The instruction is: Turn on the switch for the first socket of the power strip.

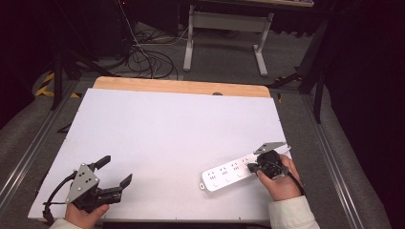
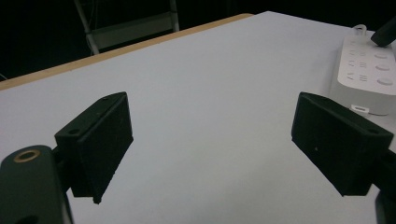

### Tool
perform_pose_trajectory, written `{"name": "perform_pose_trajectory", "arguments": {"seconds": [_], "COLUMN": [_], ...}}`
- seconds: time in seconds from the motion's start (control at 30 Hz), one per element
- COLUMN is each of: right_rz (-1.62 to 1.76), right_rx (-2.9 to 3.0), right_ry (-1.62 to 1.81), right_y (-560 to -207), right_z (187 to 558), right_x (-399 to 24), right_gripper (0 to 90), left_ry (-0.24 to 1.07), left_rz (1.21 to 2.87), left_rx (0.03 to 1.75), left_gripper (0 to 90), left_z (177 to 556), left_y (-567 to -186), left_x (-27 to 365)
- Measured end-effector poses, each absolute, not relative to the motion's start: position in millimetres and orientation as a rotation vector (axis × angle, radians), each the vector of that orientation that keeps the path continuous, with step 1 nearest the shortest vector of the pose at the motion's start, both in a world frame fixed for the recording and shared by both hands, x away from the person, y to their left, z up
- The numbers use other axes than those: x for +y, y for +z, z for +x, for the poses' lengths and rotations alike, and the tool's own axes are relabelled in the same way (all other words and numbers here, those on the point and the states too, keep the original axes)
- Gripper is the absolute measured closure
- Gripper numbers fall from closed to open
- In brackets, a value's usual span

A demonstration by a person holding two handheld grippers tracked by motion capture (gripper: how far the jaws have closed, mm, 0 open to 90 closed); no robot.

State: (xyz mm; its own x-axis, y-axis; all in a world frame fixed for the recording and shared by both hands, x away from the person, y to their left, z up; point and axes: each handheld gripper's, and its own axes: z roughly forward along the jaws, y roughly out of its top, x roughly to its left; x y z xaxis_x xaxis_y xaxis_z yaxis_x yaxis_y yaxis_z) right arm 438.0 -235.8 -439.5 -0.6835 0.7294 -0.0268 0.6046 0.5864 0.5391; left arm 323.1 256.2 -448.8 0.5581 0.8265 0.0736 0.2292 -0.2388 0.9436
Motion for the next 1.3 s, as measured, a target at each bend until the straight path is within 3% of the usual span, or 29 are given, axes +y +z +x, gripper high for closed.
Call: {"name": "perform_pose_trajectory", "arguments": {"seconds": [1.3], "right_rz": [1.119], "right_rx": [2.572], "right_ry": [0.739], "right_y": [-442.1], "right_z": [438.3], "right_x": [-236.2], "right_gripper": [90.0], "left_ry": [0.729], "left_rz": [1.758], "left_rx": [0.879], "left_gripper": [13.1], "left_z": [323.0], "left_y": [-448.9], "left_x": [256.7]}}
